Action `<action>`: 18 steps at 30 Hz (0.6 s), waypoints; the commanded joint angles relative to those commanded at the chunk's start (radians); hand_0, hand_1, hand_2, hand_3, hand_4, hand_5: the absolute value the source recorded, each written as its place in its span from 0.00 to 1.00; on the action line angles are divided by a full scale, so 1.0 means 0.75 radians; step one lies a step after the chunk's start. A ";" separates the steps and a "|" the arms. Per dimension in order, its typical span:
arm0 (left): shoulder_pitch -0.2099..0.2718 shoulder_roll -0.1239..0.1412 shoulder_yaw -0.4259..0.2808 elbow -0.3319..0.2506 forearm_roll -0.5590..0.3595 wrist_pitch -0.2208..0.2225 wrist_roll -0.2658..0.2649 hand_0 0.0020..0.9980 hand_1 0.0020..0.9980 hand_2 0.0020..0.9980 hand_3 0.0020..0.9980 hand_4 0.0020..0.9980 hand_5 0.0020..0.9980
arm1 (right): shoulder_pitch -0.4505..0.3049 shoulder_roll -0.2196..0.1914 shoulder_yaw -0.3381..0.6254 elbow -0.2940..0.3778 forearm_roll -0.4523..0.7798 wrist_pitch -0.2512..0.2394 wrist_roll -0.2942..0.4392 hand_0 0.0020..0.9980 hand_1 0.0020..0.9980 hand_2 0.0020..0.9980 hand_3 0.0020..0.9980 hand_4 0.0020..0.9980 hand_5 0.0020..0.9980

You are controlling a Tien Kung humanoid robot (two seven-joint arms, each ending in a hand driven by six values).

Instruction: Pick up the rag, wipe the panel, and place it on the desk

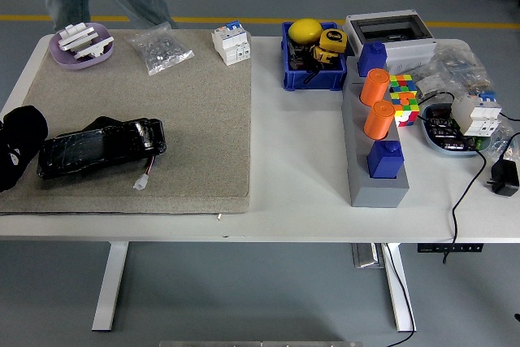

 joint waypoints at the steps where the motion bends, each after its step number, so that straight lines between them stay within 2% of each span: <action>1: 0.001 0.002 -0.002 -0.004 0.001 -0.001 -0.001 0.40 0.69 0.63 0.54 0.47 0.00 | 0.000 0.000 0.001 0.000 0.000 0.000 0.000 0.77 0.63 0.71 0.70 1.00 0.64; 3: -0.002 0.005 -0.001 -0.004 0.004 -0.003 0.001 0.40 0.69 0.63 0.54 0.47 0.00 | -0.001 -0.001 0.003 0.000 0.000 -0.001 0.000 0.77 0.63 0.71 0.70 1.00 0.64; 4: -0.003 0.008 0.003 -0.004 0.003 -0.009 0.004 0.42 0.72 0.64 0.55 0.51 0.00 | 0.000 -0.001 0.004 0.001 -0.001 -0.002 0.000 0.77 0.63 0.71 0.70 1.00 0.64; 8: -0.003 0.010 0.001 -0.003 0.005 -0.019 0.008 0.42 0.72 0.64 0.55 0.51 0.00 | 0.000 0.000 0.003 0.001 0.000 -0.004 0.002 0.77 0.63 0.71 0.70 1.00 0.64; 9: -0.003 0.010 0.000 -0.004 0.008 -0.020 0.009 0.43 0.77 0.68 0.55 0.54 0.00 | 0.000 0.000 0.004 0.001 0.000 -0.004 0.002 0.77 0.63 0.71 0.70 1.00 0.64; 15: -0.003 0.013 -0.008 -0.013 0.006 -0.027 0.014 0.43 0.77 0.68 0.55 0.54 0.00 | 0.001 0.001 0.007 0.000 0.000 -0.006 0.002 0.77 0.63 0.71 0.70 1.00 0.64; 16: -0.002 0.014 -0.008 -0.017 0.002 -0.031 0.015 0.44 0.78 0.71 0.56 0.56 0.00 | 0.001 0.000 0.008 0.000 0.000 -0.007 0.002 0.77 0.63 0.71 0.70 1.00 0.64; 18: -0.002 0.013 -0.010 -0.019 0.000 -0.031 0.010 0.44 0.78 0.71 0.56 0.56 0.00 | 0.001 0.000 0.008 -0.001 0.001 -0.008 0.002 0.77 0.63 0.71 0.70 1.00 0.64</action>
